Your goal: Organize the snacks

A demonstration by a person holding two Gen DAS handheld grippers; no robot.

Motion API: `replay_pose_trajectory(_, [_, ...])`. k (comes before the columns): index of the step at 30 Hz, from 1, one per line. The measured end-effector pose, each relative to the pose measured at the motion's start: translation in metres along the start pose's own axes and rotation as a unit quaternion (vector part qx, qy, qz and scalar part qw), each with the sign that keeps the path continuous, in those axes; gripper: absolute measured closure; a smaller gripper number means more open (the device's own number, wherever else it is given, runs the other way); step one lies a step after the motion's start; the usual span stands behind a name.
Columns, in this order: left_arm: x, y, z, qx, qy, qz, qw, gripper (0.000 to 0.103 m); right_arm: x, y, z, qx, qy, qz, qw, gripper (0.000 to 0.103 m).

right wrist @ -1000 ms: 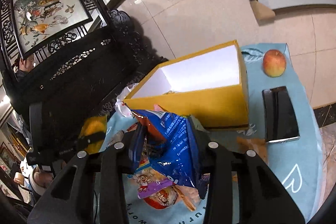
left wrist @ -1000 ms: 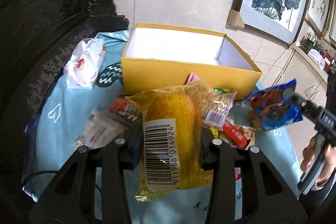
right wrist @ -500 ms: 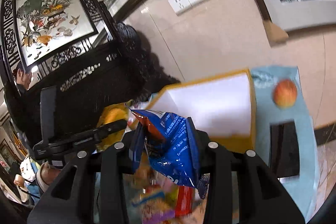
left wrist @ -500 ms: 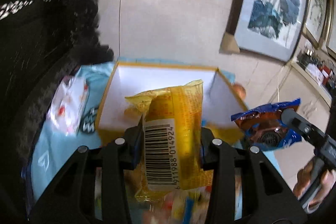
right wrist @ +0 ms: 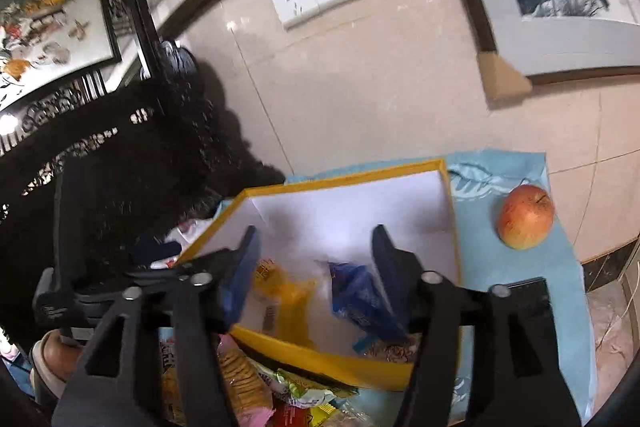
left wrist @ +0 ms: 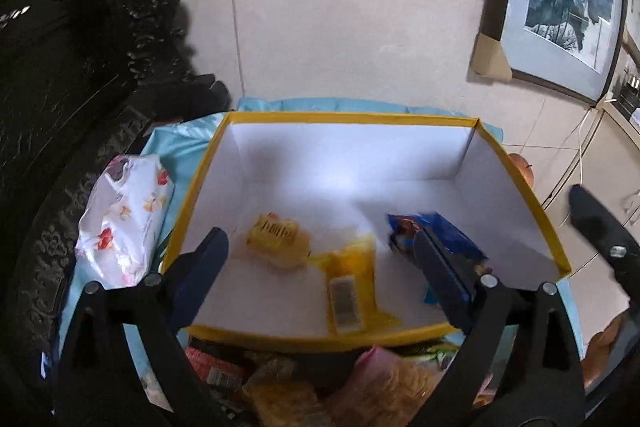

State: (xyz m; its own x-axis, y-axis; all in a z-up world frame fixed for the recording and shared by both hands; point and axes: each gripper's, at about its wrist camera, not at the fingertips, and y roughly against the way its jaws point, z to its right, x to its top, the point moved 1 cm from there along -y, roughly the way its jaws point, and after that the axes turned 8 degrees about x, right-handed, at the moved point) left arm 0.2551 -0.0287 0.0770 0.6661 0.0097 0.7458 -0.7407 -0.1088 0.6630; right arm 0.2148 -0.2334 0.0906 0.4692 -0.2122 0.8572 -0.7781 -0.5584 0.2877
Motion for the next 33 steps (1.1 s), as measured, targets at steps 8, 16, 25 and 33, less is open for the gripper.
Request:
replay_pose_trajectory(8, [-0.022, 0.031, -0.017, -0.011, 0.019, -0.002, 0.9998, 0.004, -0.017, 0.041, -0.009, -0.007, 0.011, -0.013, 1.000, 0.011])
replay_pose_trajectory(16, [-0.089, 0.069, -0.049, 0.032, -0.020, -0.022, 0.9991, 0.003, -0.066, 0.099, -0.005, -0.036, -0.011, -0.013, 0.999, 0.001])
replay_pose_trajectory(25, [-0.139, 0.077, -0.110, 0.077, 0.037, -0.055, 0.9948, 0.002, -0.123, 0.126, 0.038, -0.062, -0.116, -0.049, 0.990, 0.001])
replay_pose_trajectory(33, [-0.154, 0.050, -0.135, 0.103, 0.080, -0.105, 0.9858, 0.002, -0.134, 0.132, 0.033, -0.055, -0.115, -0.058, 0.990, 0.001])
